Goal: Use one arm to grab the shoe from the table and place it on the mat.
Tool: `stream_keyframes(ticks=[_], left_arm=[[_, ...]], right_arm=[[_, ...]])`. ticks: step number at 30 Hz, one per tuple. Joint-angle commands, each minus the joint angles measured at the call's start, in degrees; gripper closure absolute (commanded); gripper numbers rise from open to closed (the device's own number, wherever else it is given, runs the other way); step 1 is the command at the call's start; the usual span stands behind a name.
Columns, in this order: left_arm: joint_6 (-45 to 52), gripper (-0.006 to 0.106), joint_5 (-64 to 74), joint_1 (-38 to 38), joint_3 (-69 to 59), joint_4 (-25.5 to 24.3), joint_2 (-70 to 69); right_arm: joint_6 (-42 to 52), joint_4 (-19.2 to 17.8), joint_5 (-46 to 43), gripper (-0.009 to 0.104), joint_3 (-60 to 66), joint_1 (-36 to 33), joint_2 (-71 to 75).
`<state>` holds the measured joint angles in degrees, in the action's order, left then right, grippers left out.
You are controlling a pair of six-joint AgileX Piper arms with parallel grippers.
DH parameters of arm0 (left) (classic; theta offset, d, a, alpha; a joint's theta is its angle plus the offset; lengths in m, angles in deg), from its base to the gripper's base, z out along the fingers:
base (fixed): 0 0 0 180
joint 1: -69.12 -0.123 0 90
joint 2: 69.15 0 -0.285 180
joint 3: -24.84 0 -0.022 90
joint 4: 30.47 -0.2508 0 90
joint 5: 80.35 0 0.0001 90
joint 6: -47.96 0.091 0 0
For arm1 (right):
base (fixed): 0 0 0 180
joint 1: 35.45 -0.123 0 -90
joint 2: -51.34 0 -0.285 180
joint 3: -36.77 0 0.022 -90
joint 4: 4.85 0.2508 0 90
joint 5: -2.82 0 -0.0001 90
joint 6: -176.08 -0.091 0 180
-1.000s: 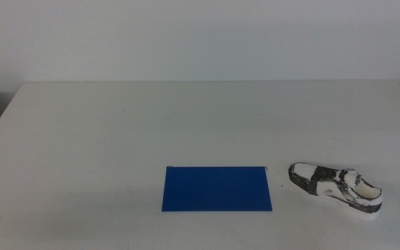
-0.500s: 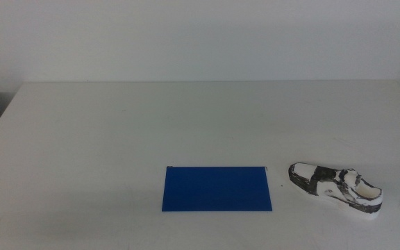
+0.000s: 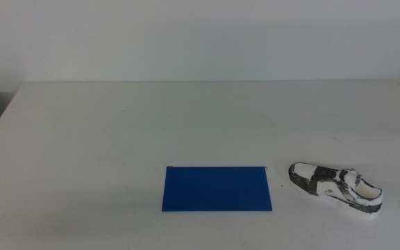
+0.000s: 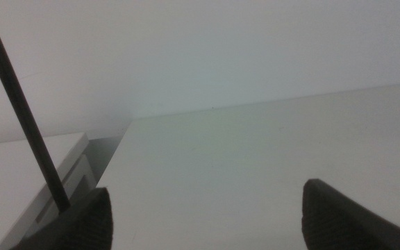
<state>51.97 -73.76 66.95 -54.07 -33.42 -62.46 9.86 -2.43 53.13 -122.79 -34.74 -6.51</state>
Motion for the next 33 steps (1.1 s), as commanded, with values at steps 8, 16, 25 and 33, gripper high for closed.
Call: stream_keyframes(ticks=[8, 16, 25, 33], left_arm=[[-0.32, 0.007, -4.62, 0.27, -0.29, 0.49, -0.39], [-0.32, 0.007, -4.62, 0.27, -0.29, 0.49, -0.39], [-0.32, 0.007, -4.62, 0.27, -0.29, 0.49, -0.39], [-0.32, 0.007, -4.62, 0.27, -0.29, 0.49, -0.39]], right_arm=[[18.88, 14.76, 13.69, 0.022, -16.88, 0.16, -18.43], [25.41, 14.09, 20.58, 0.022, -22.23, -2.72, -31.33], [24.68, 6.30, 18.55, 0.022, -21.98, -9.28, -39.83], [24.43, 1.98, 17.01, 0.022, -20.58, -10.73, -45.10]])
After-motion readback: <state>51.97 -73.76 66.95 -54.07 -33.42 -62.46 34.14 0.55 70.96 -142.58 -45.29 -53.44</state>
